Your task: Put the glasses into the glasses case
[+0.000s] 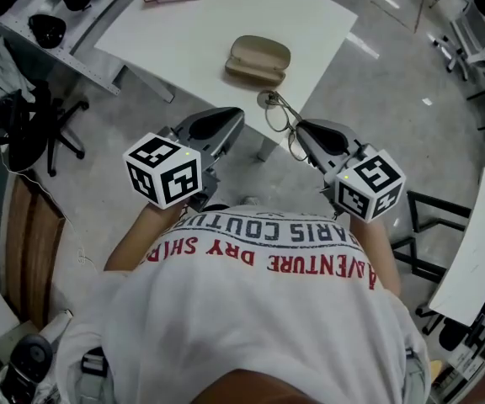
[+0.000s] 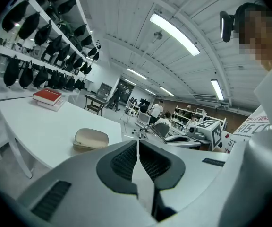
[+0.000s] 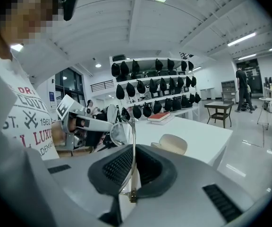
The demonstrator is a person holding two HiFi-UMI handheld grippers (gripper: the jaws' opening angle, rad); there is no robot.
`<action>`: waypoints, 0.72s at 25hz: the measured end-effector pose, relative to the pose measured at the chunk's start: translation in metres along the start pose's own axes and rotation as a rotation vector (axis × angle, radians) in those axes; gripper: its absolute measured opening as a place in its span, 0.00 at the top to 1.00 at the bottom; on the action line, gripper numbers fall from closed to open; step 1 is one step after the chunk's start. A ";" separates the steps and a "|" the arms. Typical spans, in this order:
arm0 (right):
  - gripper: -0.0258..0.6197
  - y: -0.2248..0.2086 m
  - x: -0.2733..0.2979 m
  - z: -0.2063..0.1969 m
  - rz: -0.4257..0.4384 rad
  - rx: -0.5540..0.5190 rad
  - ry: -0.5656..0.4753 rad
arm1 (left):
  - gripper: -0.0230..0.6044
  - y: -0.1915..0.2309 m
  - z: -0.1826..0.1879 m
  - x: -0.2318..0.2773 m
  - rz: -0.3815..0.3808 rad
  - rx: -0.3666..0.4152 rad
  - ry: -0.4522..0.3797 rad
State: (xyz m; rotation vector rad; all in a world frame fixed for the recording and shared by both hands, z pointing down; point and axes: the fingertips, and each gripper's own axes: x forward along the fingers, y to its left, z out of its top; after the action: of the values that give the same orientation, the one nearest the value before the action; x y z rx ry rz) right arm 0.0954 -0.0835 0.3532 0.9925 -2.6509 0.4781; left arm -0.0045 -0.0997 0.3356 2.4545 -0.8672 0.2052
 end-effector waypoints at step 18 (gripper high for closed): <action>0.91 -0.012 0.012 0.002 -0.051 -0.008 0.021 | 0.90 0.017 0.004 0.008 -0.037 -0.012 0.009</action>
State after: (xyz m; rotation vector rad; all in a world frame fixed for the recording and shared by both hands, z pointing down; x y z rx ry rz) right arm 0.0947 -0.1002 0.3580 1.0437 -2.5998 0.4637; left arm -0.0087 -0.1175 0.3423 2.4541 -0.8156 0.1972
